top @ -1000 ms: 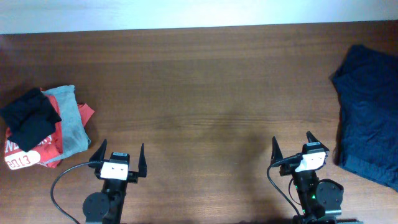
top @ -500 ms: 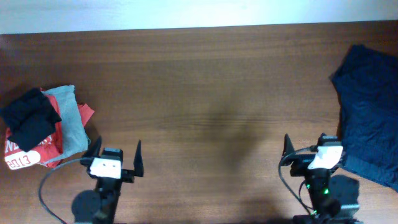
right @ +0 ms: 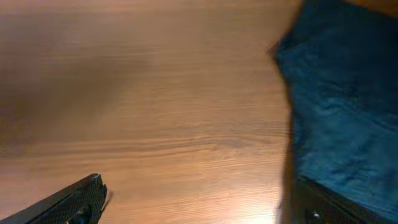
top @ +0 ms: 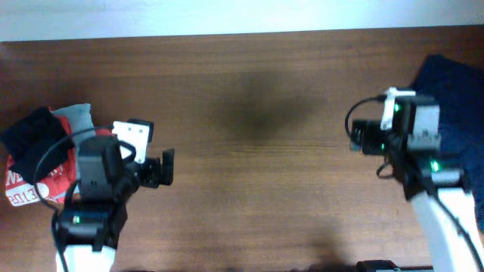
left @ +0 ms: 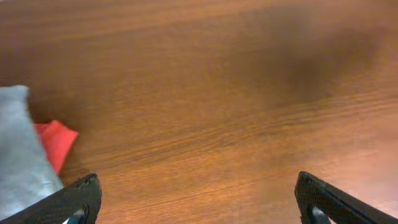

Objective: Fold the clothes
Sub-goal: 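Reach the right gripper to the navy trousers and grasp the waistband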

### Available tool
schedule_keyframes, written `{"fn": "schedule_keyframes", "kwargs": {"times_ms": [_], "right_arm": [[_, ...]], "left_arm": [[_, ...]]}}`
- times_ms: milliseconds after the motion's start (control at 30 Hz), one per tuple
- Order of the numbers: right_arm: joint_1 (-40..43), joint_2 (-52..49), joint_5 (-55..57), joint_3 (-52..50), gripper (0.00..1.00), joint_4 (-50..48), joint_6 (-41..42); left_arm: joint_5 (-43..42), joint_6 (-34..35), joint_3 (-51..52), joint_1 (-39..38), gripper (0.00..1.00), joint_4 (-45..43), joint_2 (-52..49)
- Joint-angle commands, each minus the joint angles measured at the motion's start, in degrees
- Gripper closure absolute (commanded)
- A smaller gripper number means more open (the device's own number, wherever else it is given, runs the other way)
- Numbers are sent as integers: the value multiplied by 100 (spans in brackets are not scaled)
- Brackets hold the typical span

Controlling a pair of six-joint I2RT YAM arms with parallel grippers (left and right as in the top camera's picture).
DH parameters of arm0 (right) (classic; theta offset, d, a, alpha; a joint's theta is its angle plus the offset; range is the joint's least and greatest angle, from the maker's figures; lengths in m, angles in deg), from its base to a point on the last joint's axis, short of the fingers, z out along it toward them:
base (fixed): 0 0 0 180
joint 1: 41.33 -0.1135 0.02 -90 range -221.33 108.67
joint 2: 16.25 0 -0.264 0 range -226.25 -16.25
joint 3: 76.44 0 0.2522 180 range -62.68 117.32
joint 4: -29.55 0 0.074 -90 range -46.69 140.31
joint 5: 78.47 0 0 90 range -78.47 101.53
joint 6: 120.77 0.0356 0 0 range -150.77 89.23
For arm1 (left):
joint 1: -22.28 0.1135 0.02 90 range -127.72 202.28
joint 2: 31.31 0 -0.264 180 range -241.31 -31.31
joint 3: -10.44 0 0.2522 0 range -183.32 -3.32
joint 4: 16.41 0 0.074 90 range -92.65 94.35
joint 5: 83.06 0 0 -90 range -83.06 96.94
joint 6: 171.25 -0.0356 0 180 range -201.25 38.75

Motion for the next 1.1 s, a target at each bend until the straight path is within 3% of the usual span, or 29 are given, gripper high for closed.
{"fn": "schedule_keyframes", "kwargs": {"times_ms": [0, 200, 400, 533, 600, 667, 733, 900, 1067], "right_arm": [[820, -944, 756, 103, 1, 138, 229], [2400, -2673, 514, 98, 0, 391, 767], [2986, -3807, 706, 98, 1, 350, 1088], [3294, -4175, 555, 96, 21, 304, 1150], [3335, -4242, 437, 96, 38, 304, 1150], [3340, -4256, 103, 98, 61, 326, 1143], [3316, -4251, -599, 103, 71, 323, 957], [2804, -4249, -2479, 138, 71, 396, 461], [1182, -4249, -3810, 153, 73, 391, 457]], "left_arm": [[-544, 55, -179, -26, 1, 101, -358], [-542, 55, -179, -26, 1, 107, -468], [-544, 55, -179, -26, 1, 111, -468], [-544, 55, -179, -26, 1, 136, -468], [-544, 55, -179, -26, 1, 129, -468], [-542, 52, -179, -26, 1, 131, -468], [-544, 52, -179, -26, 1, 118, -468], [-540, 52, -179, -26, 1, 46, -468], [-520, 50, -179, -24, 1, -44, -468]]}}
